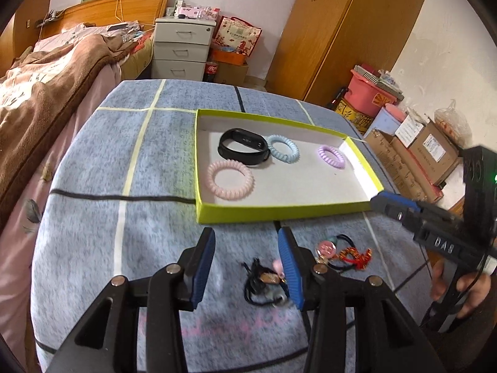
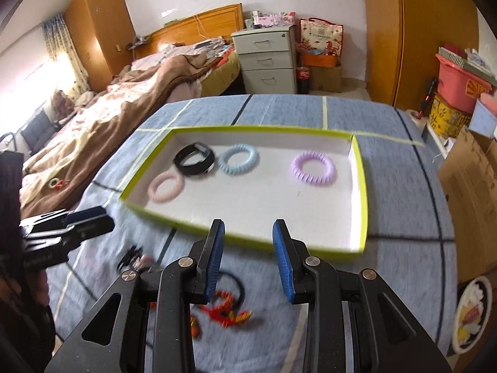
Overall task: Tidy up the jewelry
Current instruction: 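Move both open grippers back to the remaining red hair ties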
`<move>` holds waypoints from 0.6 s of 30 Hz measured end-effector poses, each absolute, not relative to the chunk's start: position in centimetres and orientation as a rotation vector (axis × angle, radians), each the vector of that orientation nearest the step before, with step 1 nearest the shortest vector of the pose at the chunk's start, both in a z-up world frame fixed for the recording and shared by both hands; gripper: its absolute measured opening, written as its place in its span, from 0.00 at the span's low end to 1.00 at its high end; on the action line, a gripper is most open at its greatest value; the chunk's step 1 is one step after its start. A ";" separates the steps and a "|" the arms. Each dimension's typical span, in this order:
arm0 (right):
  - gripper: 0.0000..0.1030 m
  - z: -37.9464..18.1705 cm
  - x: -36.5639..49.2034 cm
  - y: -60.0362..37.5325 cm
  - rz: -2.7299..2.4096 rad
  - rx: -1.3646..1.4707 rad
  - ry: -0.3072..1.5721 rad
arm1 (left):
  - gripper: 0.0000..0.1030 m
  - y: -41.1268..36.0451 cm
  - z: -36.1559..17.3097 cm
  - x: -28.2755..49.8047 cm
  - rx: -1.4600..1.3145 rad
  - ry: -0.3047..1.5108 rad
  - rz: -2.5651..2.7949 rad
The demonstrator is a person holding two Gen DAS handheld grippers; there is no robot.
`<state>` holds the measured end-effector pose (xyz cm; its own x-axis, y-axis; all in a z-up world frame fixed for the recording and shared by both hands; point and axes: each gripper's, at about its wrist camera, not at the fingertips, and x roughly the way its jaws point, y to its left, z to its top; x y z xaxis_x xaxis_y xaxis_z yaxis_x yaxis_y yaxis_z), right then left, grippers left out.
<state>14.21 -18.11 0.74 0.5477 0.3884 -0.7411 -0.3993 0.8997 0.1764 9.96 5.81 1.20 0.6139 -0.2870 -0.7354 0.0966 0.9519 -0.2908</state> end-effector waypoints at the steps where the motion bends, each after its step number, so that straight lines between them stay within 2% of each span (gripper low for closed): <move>1: 0.32 0.6 13.7 -18.2 0.481 -0.015 0.877 | 0.46 5.7 1.2 9.8 -0.227 0.887 -0.224; 10: 0.33 -1.6 11.1 -17.7 0.572 -0.040 0.889 | 0.47 5.8 0.6 7.9 -0.236 0.889 -0.223; 14: 0.46 -2.7 10.4 -16.8 0.613 -0.083 0.911 | 0.47 5.8 0.5 7.1 -0.244 0.888 -0.218; 18: 0.46 -3.3 10.3 -16.2 0.611 -0.123 0.924 | 0.47 5.8 0.5 6.5 -0.245 0.884 -0.215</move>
<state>10.25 -16.16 -3.26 0.4475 0.4408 -0.7781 -0.5434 0.8251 0.1549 6.48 5.76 0.50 0.6155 -0.2848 -0.7349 0.0839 0.9508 -0.2982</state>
